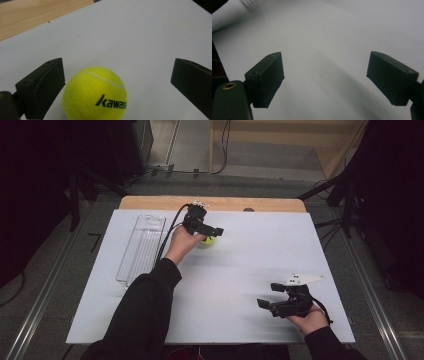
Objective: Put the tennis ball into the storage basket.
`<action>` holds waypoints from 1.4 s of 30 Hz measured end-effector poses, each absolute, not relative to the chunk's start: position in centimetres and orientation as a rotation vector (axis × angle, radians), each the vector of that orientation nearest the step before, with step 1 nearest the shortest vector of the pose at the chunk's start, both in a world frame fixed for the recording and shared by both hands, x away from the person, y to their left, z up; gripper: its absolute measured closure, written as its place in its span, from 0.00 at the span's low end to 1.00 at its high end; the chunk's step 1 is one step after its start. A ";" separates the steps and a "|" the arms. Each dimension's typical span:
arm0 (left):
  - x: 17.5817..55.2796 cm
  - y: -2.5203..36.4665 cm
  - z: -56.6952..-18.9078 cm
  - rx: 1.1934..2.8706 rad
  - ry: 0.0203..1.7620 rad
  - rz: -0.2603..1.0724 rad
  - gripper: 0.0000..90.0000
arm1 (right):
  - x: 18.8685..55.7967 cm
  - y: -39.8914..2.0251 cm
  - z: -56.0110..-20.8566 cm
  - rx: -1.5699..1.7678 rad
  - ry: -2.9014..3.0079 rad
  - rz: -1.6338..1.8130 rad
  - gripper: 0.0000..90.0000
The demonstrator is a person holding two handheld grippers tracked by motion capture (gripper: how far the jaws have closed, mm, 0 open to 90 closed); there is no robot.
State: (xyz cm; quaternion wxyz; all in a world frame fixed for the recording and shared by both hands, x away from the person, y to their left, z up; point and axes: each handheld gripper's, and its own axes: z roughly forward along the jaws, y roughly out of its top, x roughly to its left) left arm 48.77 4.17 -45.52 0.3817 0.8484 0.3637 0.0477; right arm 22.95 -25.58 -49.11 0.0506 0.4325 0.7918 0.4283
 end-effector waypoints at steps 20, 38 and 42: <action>49.2 4.3 -47.3 2.178 0.954 0.138 0.00 | 23.0 -25.5 -49.2 1.311 2.414 1.309 0.14; 49.0 4.5 -49.2 2.201 0.977 0.171 0.05 | 23.0 -25.5 -49.2 1.313 2.417 1.308 0.14; 49.0 4.4 -49.7 2.210 0.978 0.165 0.06 | 23.0 -25.5 -49.2 1.315 2.417 1.308 0.14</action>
